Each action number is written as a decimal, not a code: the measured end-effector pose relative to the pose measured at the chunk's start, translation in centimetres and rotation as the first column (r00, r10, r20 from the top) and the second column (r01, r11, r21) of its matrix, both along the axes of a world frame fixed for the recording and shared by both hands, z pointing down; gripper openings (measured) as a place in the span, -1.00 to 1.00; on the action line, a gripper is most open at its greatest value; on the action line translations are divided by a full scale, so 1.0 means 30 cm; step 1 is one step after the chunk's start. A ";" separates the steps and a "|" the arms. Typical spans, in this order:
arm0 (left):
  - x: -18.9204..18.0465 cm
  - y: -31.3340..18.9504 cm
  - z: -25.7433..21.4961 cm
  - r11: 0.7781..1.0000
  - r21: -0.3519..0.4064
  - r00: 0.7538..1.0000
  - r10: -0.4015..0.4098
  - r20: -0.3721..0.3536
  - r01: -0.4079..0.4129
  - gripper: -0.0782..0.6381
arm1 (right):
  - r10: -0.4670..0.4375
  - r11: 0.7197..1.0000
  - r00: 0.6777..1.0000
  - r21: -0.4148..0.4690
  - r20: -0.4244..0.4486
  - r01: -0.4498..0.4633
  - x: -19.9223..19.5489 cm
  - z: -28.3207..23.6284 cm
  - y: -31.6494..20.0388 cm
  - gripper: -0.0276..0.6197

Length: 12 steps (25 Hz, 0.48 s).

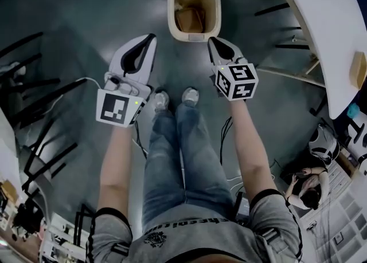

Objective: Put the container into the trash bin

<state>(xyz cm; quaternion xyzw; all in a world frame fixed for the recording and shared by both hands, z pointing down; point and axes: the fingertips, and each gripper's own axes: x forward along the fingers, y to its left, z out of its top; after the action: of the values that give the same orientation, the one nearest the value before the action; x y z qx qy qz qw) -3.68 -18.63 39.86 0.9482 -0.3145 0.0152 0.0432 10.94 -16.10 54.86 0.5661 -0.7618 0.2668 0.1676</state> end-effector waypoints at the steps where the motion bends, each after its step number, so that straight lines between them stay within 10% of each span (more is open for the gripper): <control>1: 0.002 0.008 -0.016 1.000 0.003 1.000 0.004 -0.007 -0.004 -0.74 | 0.002 1.000 1.000 0.008 -0.001 -0.002 -0.005 -0.022 0.017 -0.91; 12: -0.013 0.097 -0.171 0.998 0.026 0.998 0.063 0.006 -0.063 -0.75 | 0.060 0.991 0.998 0.118 -0.002 -0.060 -0.052 -0.302 0.155 -0.91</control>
<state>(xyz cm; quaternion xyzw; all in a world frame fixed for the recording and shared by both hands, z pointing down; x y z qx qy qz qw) -4.08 -15.72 34.72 0.9580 -0.2848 0.0150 0.0292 9.38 -11.45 45.81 0.5984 -0.7584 0.2244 0.1280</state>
